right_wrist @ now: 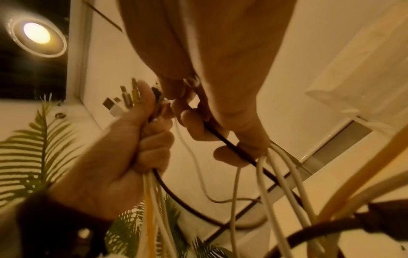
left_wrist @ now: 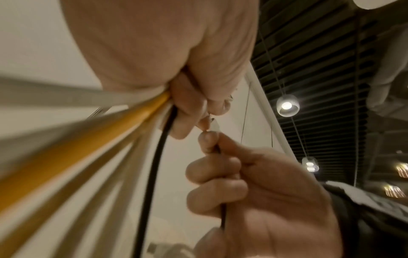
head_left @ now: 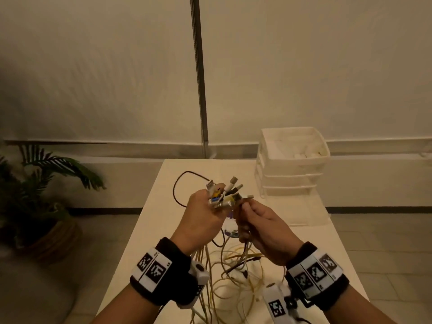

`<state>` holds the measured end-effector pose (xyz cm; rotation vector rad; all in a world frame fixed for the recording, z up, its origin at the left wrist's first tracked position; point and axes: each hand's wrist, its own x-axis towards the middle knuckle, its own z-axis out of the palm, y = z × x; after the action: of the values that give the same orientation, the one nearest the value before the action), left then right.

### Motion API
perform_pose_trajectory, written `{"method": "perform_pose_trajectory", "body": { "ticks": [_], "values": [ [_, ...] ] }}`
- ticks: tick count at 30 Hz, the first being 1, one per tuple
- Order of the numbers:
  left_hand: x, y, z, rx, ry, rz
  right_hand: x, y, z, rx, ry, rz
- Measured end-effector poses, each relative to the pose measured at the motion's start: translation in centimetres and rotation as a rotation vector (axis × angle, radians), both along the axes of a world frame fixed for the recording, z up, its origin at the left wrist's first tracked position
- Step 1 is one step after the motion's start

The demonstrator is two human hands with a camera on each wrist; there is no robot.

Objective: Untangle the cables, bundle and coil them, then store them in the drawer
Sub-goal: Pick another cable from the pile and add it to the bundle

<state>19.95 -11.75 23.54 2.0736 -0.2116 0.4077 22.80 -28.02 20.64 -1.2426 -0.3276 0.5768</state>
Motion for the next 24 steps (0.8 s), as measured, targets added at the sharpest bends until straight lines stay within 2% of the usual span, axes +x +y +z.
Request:
{"method": "perform_pose_trajectory", "body": {
  "ticks": [2, 6, 11, 16, 20, 24],
  "values": [
    [-0.3, -0.2, 0.3, -0.026, 0.01, -0.027, 0.1, -0.5, 0.4, 0.072, 0.036, 0.028],
    [-1.2, -0.8, 0.9, -0.207, 0.003, -0.144, 0.0, -0.9, 0.8, 0.014, -0.01, 0.069],
    [-0.8, -1.0, 1.3, -0.194, 0.021, -0.16, -0.2, -0.6, 1.0, -0.011, -0.005, 0.065],
    [0.0, -0.1, 0.1, 0.242, 0.037, -0.013, -0.1, -0.5, 0.7, 0.031, 0.013, 0.03],
    [-0.5, -0.3, 0.7, 0.283, -0.076, 0.047, 0.0, -0.6, -0.2, -0.042, -0.133, 0.025],
    [-0.5, 0.3, 2.0, 0.194, -0.215, 0.183, 0.7, -1.2, -2.0, -0.339, -0.412, 0.086]
  ]
}}
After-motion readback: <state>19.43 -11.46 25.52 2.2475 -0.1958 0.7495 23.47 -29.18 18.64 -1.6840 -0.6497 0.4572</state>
